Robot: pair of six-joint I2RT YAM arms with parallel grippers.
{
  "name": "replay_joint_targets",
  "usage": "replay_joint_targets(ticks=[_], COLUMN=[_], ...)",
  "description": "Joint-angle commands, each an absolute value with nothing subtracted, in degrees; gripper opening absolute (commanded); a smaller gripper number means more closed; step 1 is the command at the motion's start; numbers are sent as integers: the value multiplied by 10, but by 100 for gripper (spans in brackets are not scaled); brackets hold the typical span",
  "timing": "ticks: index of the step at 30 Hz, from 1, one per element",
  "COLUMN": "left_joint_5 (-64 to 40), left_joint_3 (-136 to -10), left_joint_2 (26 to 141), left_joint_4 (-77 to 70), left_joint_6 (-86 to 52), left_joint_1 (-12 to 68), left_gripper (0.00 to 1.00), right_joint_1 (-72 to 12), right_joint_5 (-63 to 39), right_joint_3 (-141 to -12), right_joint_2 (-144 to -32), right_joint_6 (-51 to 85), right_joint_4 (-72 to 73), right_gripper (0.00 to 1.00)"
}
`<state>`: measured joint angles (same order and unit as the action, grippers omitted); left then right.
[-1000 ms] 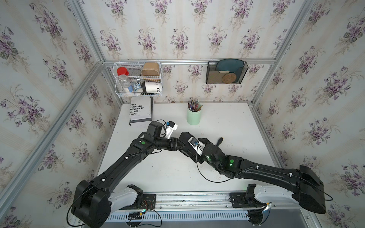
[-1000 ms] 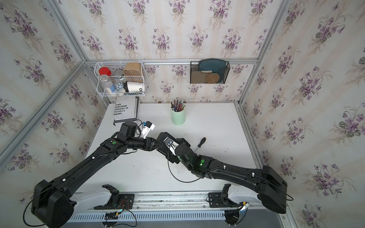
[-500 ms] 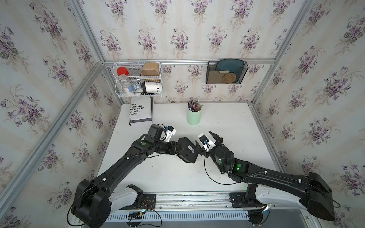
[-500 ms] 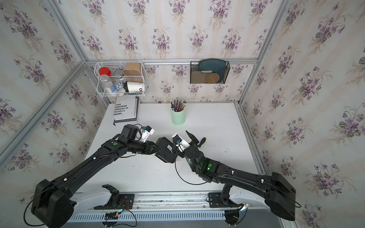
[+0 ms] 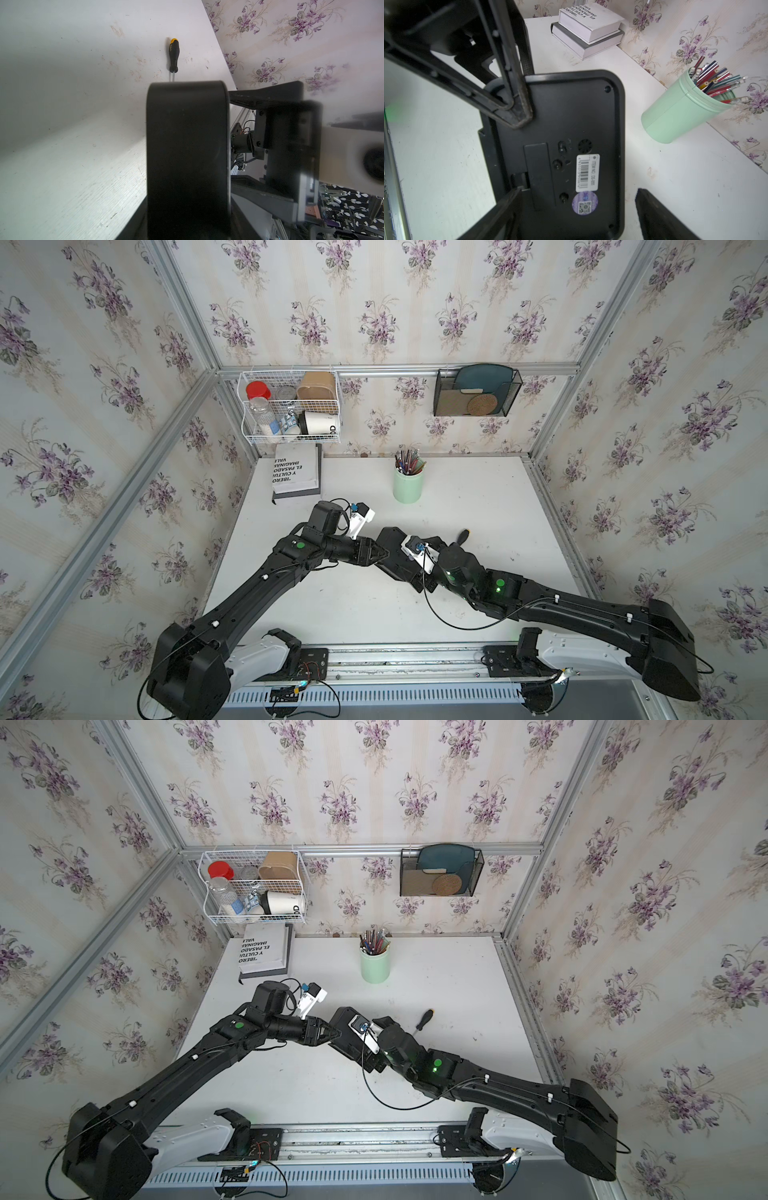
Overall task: Remove the battery from the alarm
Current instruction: Remove the cover from the alarm.
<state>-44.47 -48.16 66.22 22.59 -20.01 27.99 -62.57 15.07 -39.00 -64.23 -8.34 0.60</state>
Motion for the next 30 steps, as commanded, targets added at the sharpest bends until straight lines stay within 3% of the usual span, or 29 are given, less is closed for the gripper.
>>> replay_joint_targets(ticks=[1,13,20,30], left_joint_5=[-470,-488,-512,-501], left_joint_3=[-486,-495,-492,-464], left_joint_2=[663,671,665,673], left_joint_4=[196,191,181,185], left_joint_6=[-184,-191,-222,-277], left_joint_1=[280,279,279,279], left_gripper=[0,0,0,0], right_joint_1=[-625,-625,-627,-629], right_joint_5=[166,154,286,391], right_joint_3=[-400,-392,-379,-300], right_joint_2=[-656,-675,-688,-674], right_joint_6=[-82,-101,-129,-248], right_joint_4=[3,69,108,370], right_gripper=[90,90,88,88])
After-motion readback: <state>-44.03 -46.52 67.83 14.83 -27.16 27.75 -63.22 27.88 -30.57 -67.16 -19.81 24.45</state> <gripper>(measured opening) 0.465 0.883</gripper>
